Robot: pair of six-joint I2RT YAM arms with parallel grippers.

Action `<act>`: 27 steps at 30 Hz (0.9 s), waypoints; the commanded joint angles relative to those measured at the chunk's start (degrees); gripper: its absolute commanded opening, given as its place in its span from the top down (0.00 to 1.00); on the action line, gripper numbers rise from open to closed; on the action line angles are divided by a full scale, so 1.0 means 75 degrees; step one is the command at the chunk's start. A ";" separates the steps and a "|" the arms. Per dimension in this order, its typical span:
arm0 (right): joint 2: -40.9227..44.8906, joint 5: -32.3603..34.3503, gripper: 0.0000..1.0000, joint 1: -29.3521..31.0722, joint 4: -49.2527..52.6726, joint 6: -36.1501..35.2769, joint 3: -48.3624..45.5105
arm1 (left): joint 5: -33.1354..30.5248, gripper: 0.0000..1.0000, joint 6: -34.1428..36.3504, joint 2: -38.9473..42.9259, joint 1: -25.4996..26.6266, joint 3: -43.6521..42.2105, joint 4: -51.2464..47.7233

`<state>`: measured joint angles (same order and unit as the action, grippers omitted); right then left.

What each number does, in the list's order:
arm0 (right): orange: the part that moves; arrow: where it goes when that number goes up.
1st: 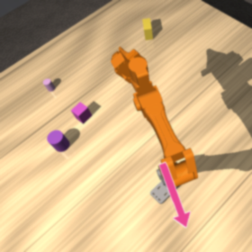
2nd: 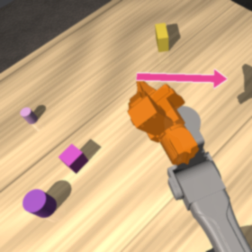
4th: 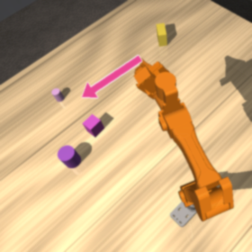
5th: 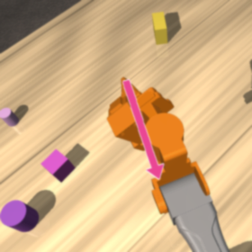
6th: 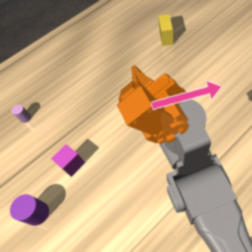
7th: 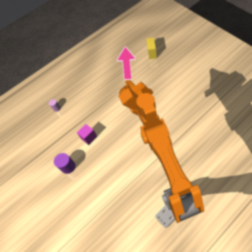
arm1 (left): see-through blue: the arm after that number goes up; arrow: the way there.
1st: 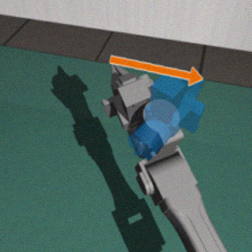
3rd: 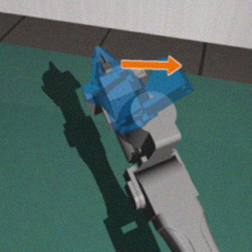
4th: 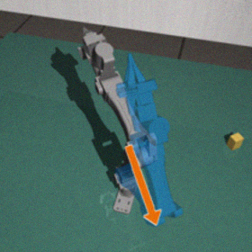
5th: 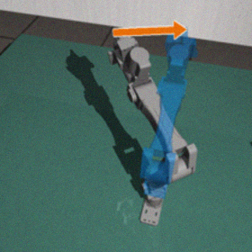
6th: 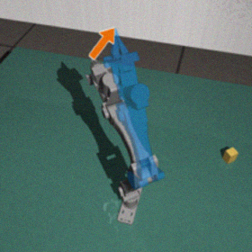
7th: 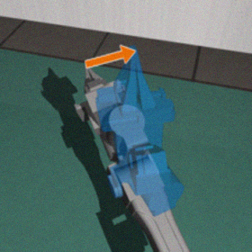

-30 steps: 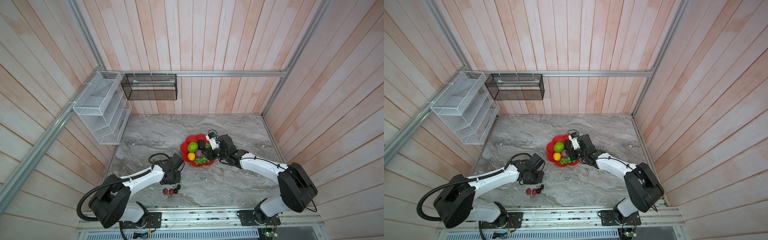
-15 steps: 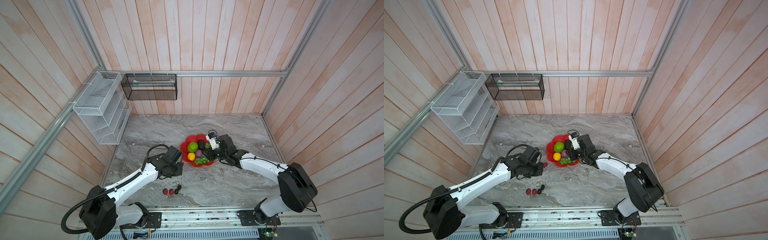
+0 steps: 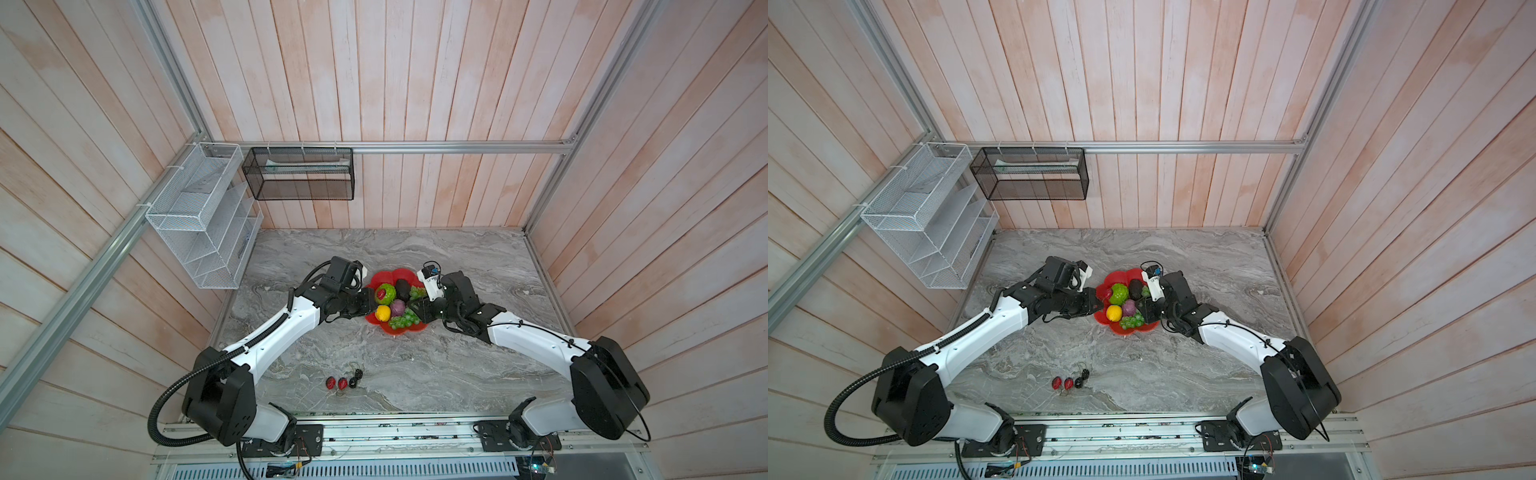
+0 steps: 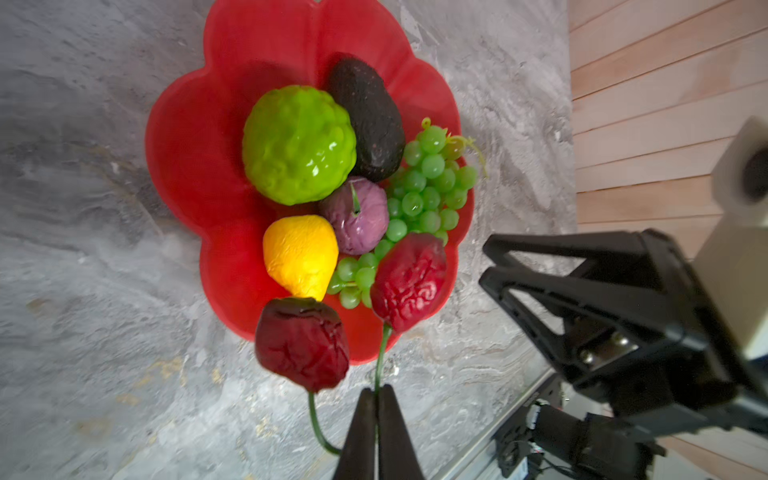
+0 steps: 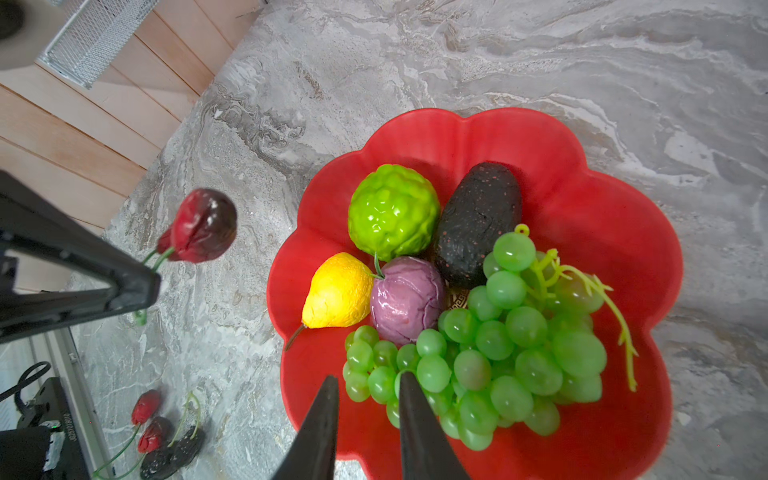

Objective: Place and organize the fake fruits in the fruit bowl
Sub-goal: 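Lift the red cherries and carry them over the bowl with the left gripper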

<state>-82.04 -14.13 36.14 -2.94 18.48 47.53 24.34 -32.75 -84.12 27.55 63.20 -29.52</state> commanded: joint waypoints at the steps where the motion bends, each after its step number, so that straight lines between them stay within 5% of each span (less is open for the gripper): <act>1: 0.0174 0.0010 0.74 0.0038 0.0181 0.0024 -0.0103 | 0.1403 0.94 -0.0380 -0.0329 -0.0345 -0.0186 0.1363; 11: 0.0137 -0.0013 0.73 0.0040 0.0313 0.0023 -0.0106 | 0.2927 0.95 -0.1867 -0.0987 -0.1057 -0.1406 0.4031; 27: 0.0052 -0.0058 0.73 0.0051 0.0276 0.0137 -0.0173 | 0.3262 0.93 -0.2500 -0.1392 -0.1482 -0.2150 0.4816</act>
<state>-81.73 -14.22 36.14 -1.34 18.70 47.18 46.89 -51.18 -93.27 16.64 47.13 4.47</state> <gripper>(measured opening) 0.266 0.072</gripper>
